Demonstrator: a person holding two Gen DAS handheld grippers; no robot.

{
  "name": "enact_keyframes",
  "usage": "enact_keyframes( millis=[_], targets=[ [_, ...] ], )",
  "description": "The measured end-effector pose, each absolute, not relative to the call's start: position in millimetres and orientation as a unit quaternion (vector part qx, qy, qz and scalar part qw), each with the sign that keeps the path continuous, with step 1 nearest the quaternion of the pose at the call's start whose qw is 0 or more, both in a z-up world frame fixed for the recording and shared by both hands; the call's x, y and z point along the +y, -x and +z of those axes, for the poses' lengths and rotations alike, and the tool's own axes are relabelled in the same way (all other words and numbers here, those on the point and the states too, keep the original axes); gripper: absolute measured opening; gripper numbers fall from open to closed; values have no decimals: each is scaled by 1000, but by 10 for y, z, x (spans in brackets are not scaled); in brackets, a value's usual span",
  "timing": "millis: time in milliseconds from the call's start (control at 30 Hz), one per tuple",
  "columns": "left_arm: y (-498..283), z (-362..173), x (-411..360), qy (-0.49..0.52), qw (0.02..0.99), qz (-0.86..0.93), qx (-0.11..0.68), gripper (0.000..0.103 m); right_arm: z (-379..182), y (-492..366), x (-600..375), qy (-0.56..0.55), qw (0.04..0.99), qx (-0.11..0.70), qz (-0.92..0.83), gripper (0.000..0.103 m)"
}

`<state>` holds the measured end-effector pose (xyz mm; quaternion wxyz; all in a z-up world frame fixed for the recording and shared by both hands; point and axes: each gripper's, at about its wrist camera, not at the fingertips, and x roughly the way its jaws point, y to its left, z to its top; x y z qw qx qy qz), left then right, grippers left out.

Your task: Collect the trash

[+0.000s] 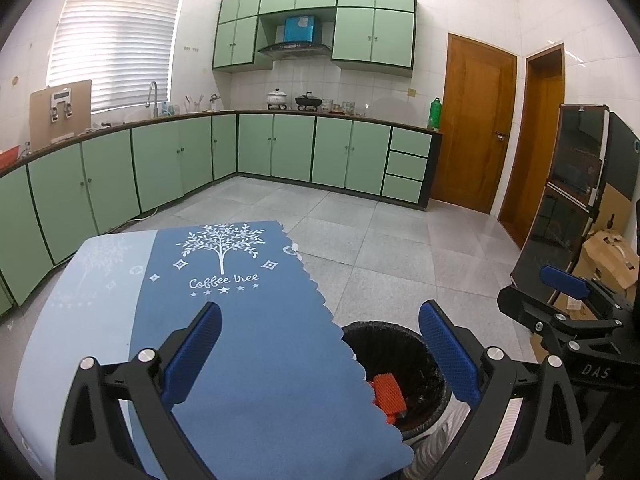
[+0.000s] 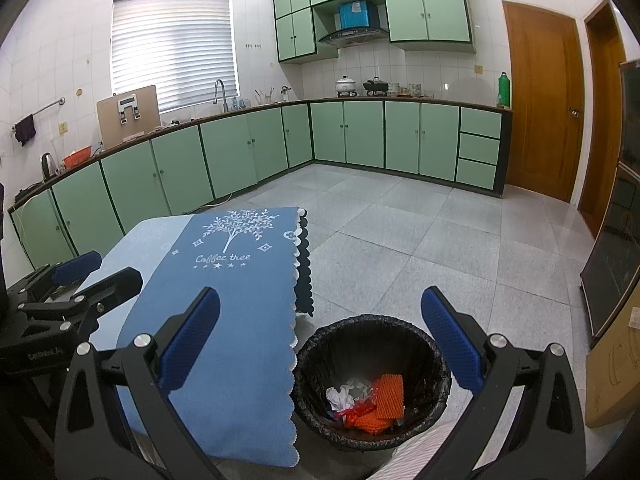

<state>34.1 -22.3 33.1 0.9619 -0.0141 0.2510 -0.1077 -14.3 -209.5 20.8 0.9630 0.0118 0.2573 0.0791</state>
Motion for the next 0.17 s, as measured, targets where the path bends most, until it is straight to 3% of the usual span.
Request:
enact_keyframes(
  millis=[167],
  targets=[
    [-340, 318, -219, 15, 962, -107, 252, 97, 206, 142, -2098, -11, 963, 257, 79, 98]
  ],
)
